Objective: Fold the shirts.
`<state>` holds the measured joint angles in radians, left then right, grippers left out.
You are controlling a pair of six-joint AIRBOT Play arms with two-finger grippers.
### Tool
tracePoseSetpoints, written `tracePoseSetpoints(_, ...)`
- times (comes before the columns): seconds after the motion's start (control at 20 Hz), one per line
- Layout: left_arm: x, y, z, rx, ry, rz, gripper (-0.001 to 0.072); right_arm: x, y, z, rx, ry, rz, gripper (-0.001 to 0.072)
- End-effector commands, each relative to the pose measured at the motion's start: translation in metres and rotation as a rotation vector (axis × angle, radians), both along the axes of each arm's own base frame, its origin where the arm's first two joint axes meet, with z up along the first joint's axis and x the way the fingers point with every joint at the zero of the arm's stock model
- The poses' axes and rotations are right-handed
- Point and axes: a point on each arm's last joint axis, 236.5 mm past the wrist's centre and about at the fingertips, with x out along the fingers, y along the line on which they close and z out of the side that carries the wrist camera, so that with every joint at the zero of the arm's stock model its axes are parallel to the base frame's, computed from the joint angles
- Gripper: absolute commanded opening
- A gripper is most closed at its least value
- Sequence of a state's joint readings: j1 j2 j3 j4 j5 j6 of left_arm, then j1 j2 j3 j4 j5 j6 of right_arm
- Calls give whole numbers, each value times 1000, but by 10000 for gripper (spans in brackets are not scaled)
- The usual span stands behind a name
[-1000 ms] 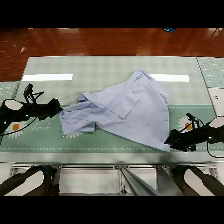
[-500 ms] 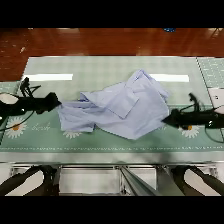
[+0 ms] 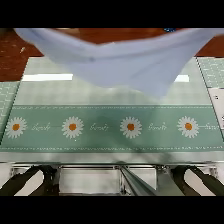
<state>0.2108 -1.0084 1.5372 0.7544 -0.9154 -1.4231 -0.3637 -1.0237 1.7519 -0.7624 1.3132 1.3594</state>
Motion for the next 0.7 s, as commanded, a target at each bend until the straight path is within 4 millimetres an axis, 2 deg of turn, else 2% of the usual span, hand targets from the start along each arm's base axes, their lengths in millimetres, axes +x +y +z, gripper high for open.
tracePoseSetpoints(0.0,-70,-4,124,130,-270,28,14,-63,9,112,-110,-267,-82,28)
tracePoseSetpoints(0.05,-89,2,141,167,-303,66,14,-81,12,126,-134,-315,-104,28)
tracePoseSetpoints(0.15,-132,19,169,276,-372,180,14,-116,11,137,-194,-360,-164,28)
tracePoseSetpoints(0.3,-202,46,192,446,-434,429,14,-165,7,143,-258,-396,-261,28)
tracePoseSetpoints(0.4,-241,50,194,499,-442,522,14,-189,10,137,-279,-382,-284,28)
tracePoseSetpoints(0.5,-269,51,188,532,-432,537,14,-199,7,126,-292,-348,-306,28)
tracePoseSetpoints(0.55,-276,52,181,535,-415,520,14,-199,3,119,-295,-324,-320,28)
tracePoseSetpoints(0.65,-269,50,157,509,-342,440,14,-187,-5,93,-284,-238,-326,28)
